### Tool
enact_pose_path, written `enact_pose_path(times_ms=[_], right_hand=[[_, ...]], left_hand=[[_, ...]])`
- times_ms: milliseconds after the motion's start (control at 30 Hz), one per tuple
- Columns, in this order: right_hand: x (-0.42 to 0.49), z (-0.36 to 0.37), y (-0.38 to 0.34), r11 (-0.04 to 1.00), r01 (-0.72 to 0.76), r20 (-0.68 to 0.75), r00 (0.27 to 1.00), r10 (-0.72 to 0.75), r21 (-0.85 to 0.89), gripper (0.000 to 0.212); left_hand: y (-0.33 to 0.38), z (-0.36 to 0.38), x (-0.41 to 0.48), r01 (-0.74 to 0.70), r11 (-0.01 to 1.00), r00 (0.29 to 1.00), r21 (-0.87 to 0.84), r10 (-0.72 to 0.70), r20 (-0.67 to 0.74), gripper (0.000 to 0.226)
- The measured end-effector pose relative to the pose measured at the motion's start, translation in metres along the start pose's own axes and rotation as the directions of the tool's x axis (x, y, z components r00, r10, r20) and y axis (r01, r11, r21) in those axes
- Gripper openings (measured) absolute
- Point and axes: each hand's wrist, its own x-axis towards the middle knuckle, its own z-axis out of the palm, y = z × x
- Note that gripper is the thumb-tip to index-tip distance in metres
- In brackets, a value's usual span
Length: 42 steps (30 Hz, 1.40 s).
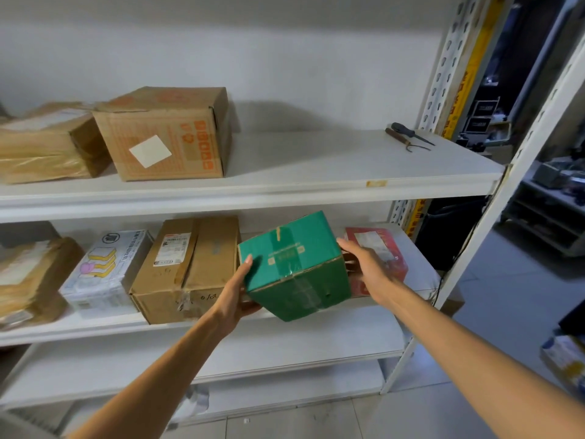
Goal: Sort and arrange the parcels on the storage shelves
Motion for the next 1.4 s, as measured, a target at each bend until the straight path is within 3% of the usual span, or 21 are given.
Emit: enact_pose_path(times_ms=[167, 233, 300, 333, 433, 500, 667, 767, 867, 1033, 1167, 1400], right_hand=[[0.005, -0.008, -0.001, 0.998, -0.023, 0.026, 0.999, 0.025, -0.063, 0.033], [0.003, -0.008, 0.002, 0.999, -0.033, 0.049, 0.998, 0.032, 0.012, 0.066], [0.005, -0.005, 0.009, 0.999, -0.052, 0.028, 0.998, 0.051, 0.013, 0.112], [0.006, -0.004, 0.012, 0.997, -0.068, 0.02, 0.997, 0.069, -0.02, 0.117], [0.017, -0.006, 0.033, 0.989, -0.085, -0.017, 0.996, 0.083, -0.12, 0.079], [0.024, -0.004, 0.049, 0.985, -0.115, 0.002, 0.993, 0.116, -0.127, 0.067], [0.062, 0.01, 0.072, 0.974, -0.211, -0.034, 0.976, 0.214, 0.078, 0.078], [0.095, 0.015, 0.081, 0.978, -0.2, -0.07, 0.977, 0.203, 0.056, 0.076], [0.121, 0.016, 0.086, 0.985, -0.173, -0.071, 0.982, 0.174, 0.018, 0.073], [0.15, 0.014, 0.112, 0.987, -0.11, 0.036, 0.993, 0.116, -0.119, 0.04], [0.158, 0.003, 0.131, 0.991, -0.117, 0.031, 0.992, 0.119, -0.072, 0.041], [0.165, 0.001, 0.139, 0.988, -0.137, 0.031, 0.99, 0.139, -0.065, 0.051]], left_hand=[[0.015, 0.0, 0.008, 0.036, 0.997, 0.999, 0.061, -0.038, 0.023, 0.082], [0.021, 0.0, 0.01, 0.056, 0.998, 0.996, 0.009, -0.056, 0.068, 0.081], [0.023, 0.0, 0.014, 0.05, 0.994, 0.995, 0.097, -0.058, 0.081, 0.077], [0.022, 0.001, 0.016, 0.045, 0.99, 0.998, 0.137, -0.052, 0.046, 0.076], [0.016, 0.0, 0.023, 0.021, 0.994, 0.999, 0.111, -0.017, -0.031, 0.075], [0.011, -0.002, 0.027, 0.023, 0.993, 0.999, 0.119, -0.019, -0.032, 0.07], [-0.002, 0.0, 0.054, 0.048, 0.986, 0.995, 0.162, -0.033, -0.095, 0.041], [0.002, 0.005, 0.078, 0.044, 0.976, 0.996, 0.215, -0.027, -0.081, 0.019], [-0.002, 0.004, 0.103, 0.081, 0.985, 0.992, 0.15, -0.065, -0.112, 0.024], [-0.037, 0.0, 0.135, 0.151, 0.983, 0.971, 0.106, -0.127, -0.201, 0.037], [-0.054, 0.001, 0.143, 0.114, 0.99, 0.964, 0.078, -0.091, -0.252, 0.069], [-0.053, 0.003, 0.145, 0.143, 0.979, 0.946, 0.143, -0.093, -0.31, 0.072]])
